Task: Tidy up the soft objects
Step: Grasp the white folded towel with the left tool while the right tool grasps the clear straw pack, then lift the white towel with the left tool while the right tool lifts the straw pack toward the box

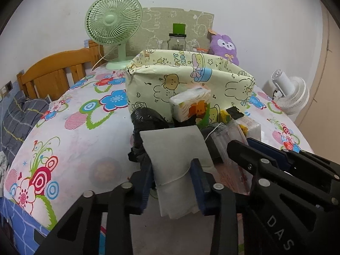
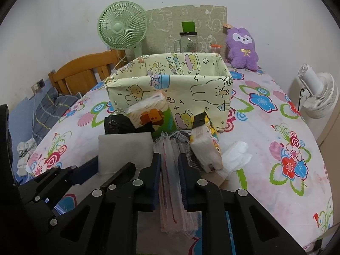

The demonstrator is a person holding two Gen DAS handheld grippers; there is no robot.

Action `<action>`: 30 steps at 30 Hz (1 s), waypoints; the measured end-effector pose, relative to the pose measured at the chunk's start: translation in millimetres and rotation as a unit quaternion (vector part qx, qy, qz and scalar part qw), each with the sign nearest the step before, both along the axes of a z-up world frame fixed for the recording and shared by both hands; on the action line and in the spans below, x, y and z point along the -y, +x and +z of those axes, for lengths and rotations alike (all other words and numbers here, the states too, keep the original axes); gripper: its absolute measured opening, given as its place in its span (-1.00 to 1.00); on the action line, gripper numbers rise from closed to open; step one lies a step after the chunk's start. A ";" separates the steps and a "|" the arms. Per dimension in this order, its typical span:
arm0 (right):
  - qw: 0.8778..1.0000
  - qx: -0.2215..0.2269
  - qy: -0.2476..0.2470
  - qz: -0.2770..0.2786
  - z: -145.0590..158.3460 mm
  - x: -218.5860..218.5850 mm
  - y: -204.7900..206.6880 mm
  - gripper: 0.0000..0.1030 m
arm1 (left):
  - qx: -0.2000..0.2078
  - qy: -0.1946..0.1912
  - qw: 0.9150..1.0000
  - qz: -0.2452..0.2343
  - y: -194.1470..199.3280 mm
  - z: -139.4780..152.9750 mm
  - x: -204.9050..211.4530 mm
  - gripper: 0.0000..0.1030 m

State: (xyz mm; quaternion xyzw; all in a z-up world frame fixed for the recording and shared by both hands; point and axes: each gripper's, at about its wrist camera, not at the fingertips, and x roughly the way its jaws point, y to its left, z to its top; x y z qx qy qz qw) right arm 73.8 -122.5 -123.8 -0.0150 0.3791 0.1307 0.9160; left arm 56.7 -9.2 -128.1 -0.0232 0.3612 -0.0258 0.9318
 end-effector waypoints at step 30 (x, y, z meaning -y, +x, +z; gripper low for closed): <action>0.999 0.021 0.041 -0.020 41.6 15.8 -0.5 -0.65 | 0.041 -0.003 0.998 -0.048 -9.6 50.6 22.7 -0.84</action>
